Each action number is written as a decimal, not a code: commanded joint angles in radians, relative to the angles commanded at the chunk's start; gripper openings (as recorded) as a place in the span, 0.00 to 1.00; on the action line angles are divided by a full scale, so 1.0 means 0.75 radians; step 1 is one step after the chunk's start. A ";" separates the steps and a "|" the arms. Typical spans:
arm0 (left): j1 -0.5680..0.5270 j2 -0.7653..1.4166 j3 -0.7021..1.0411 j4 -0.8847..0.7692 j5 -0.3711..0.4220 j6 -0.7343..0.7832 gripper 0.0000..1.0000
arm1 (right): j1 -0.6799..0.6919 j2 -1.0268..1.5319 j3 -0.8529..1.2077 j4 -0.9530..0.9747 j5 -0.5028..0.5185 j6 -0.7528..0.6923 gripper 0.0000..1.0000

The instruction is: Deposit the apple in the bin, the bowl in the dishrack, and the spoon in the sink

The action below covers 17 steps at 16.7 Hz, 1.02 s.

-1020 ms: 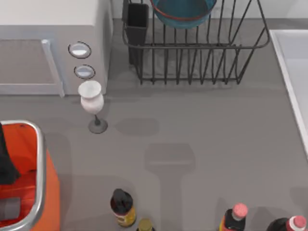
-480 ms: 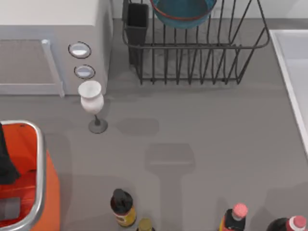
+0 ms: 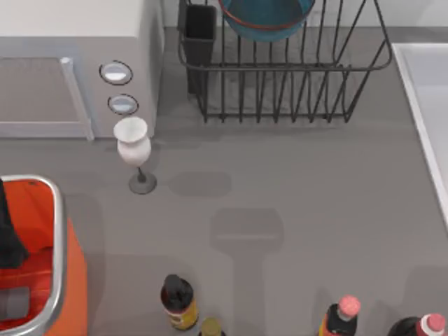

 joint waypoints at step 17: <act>0.000 0.000 0.000 0.000 0.000 0.000 1.00 | -0.001 0.223 -0.247 0.472 0.000 0.002 0.62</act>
